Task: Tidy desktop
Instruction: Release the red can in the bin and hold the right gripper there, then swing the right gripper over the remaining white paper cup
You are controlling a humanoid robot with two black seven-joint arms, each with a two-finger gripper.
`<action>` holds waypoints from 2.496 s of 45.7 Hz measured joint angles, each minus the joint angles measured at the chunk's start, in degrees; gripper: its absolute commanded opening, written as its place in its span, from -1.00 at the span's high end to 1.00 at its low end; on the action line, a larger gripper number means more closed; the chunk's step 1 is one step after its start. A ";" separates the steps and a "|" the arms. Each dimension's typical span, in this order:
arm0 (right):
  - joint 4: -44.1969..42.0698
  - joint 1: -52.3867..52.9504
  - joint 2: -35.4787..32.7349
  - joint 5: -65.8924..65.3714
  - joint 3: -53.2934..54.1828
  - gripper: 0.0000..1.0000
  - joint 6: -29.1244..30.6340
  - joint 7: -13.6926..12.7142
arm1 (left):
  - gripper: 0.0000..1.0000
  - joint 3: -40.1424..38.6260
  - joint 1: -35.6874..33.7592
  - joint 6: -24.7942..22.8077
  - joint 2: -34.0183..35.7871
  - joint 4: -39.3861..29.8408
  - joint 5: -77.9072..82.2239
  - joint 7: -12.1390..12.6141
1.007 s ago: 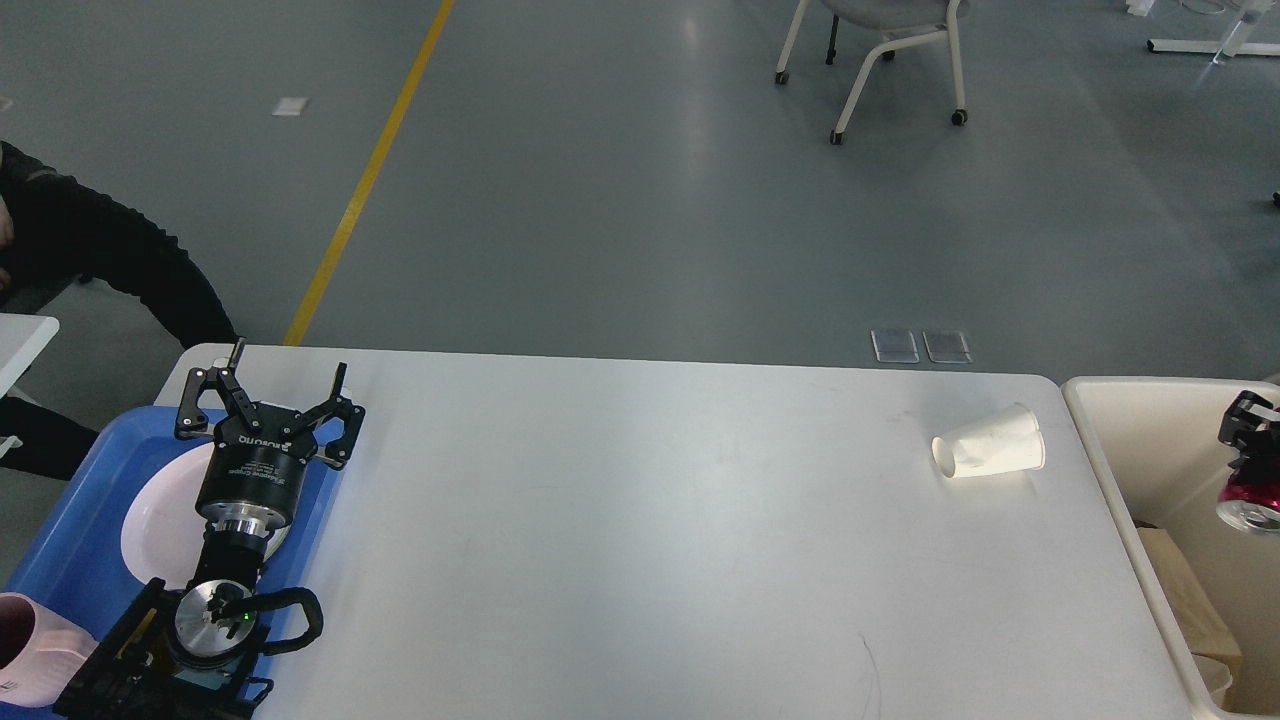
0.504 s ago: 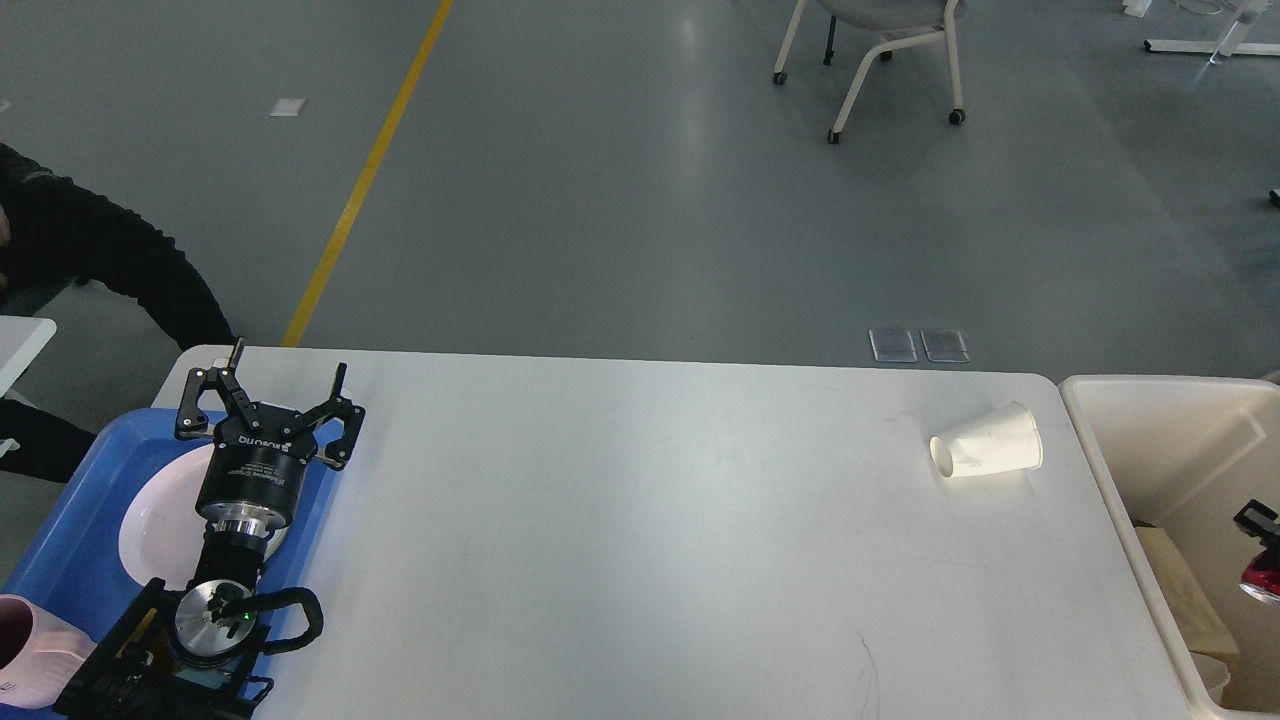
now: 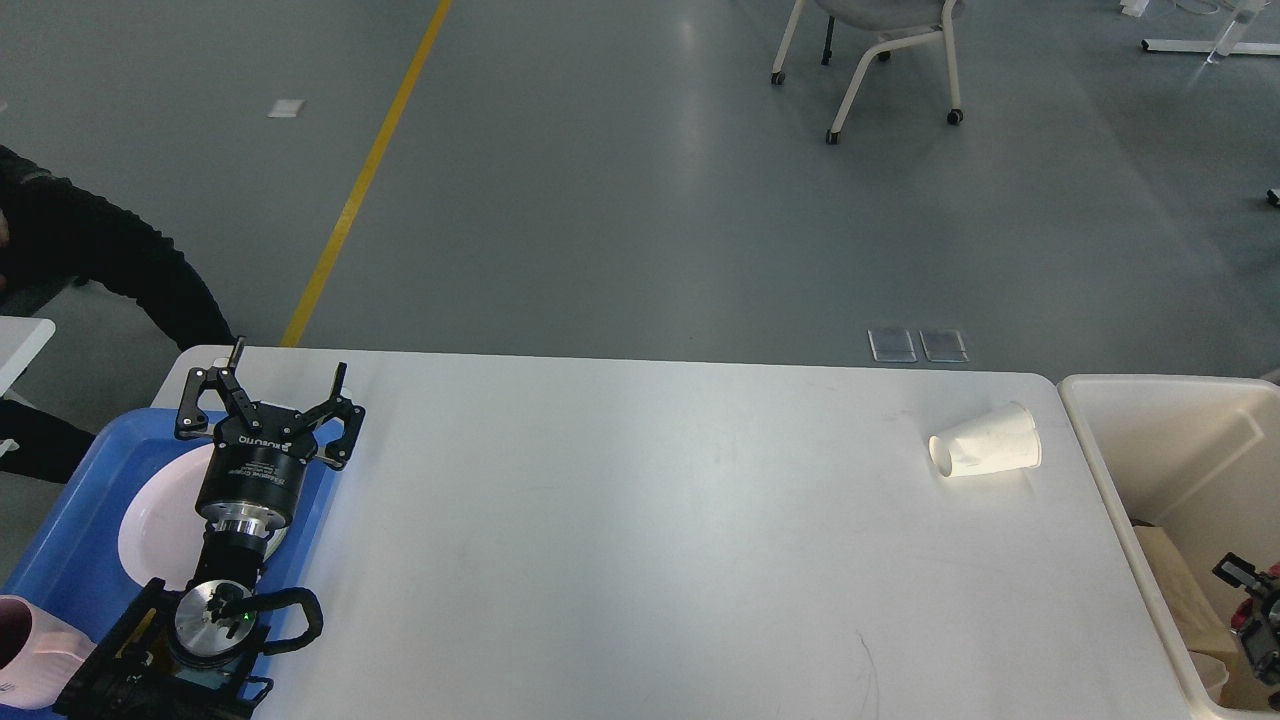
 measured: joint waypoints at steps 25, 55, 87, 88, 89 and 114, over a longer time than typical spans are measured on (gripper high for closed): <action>0.17 -1.24 1.94 0.08 0.03 -1.00 -4.10 0.08 | -0.93 -0.02 0.00 -0.01 0.01 0.00 0.00 0.01; 9.62 9.83 -2.34 -0.58 -0.02 -1.00 -0.85 0.22 | -0.93 0.01 0.00 -0.03 0.00 0.00 0.00 0.01; 61.87 76.21 -4.66 -17.28 -4.88 -1.00 43.12 -16.55 | -0.93 -0.02 0.00 -0.01 -0.02 0.00 0.00 0.10; 63.71 78.56 -4.59 -17.17 -4.90 -1.00 44.71 -16.71 | -0.93 -0.02 0.00 -0.01 -0.02 0.00 0.00 0.10; 65.14 80.45 -4.56 -17.07 -4.91 -1.00 45.95 -16.79 | -0.93 -0.02 0.00 -0.01 -0.01 0.00 0.00 0.10; 92.44 112.41 -12.06 -11.84 -11.94 -1.00 51.85 -17.44 | -0.93 0.01 0.00 -0.04 0.01 0.00 0.00 0.03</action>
